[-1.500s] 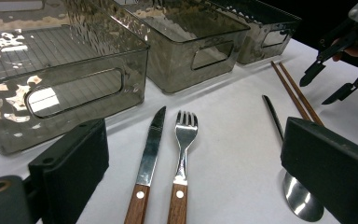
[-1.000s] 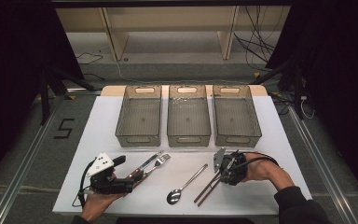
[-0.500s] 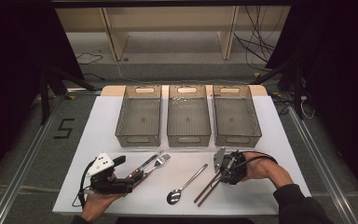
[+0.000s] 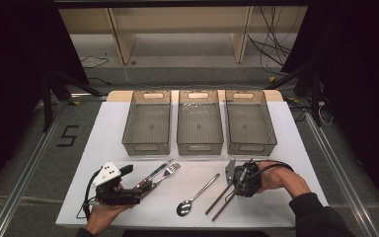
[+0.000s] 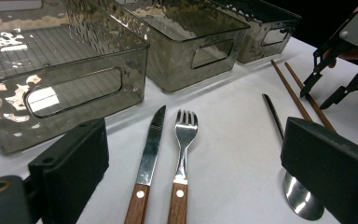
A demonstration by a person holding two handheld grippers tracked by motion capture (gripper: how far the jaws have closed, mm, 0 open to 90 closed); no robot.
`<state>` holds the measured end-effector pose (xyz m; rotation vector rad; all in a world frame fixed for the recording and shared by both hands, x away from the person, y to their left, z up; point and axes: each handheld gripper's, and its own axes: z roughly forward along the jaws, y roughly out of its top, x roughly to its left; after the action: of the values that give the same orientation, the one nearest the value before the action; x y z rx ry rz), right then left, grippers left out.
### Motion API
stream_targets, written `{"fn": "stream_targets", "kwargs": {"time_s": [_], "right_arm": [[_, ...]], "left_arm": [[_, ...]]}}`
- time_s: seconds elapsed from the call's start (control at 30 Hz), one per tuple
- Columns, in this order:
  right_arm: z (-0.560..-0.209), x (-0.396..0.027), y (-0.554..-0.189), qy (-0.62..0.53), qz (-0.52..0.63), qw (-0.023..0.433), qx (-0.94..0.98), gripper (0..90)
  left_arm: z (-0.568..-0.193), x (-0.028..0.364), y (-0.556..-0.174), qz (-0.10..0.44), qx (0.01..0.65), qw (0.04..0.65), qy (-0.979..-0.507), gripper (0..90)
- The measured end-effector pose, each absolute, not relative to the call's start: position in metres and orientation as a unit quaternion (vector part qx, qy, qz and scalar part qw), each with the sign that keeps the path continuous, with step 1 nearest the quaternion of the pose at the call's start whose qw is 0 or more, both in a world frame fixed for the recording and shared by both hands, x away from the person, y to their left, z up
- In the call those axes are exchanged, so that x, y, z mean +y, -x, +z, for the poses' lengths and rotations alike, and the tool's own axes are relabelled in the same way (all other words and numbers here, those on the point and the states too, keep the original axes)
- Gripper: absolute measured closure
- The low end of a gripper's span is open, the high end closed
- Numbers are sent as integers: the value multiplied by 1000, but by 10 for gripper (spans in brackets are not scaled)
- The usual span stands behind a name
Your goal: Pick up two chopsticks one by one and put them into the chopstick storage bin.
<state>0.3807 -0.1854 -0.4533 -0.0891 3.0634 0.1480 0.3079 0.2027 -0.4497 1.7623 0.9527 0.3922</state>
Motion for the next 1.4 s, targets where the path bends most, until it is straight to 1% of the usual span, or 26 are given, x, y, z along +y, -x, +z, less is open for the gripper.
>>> {"fn": "stream_targets", "kwargs": {"time_s": [0.23,0.27,0.77,1.07,1.23,1.27,1.4], "right_arm": [[-454,-184,-381,38,45,26,998,702],[-453,-184,-380,46,45,25,998,726],[-453,-182,-377,90,34,9,995,847],[-452,-185,-376,97,35,0,995,857],[-443,-191,-376,82,57,10,995,858],[-437,-193,-377,63,75,19,995,858],[-431,-195,-380,39,97,29,994,858]], "left_arm": [[-450,203,-308,164,396,521,-738,71],[-450,203,-308,164,396,521,-738,71],[-450,203,-308,163,397,521,-737,71],[-450,203,-308,163,398,521,-737,71],[-450,202,-308,163,398,521,-737,71],[-450,203,-308,164,397,521,-738,72],[-450,203,-308,164,397,520,-738,71]]}}
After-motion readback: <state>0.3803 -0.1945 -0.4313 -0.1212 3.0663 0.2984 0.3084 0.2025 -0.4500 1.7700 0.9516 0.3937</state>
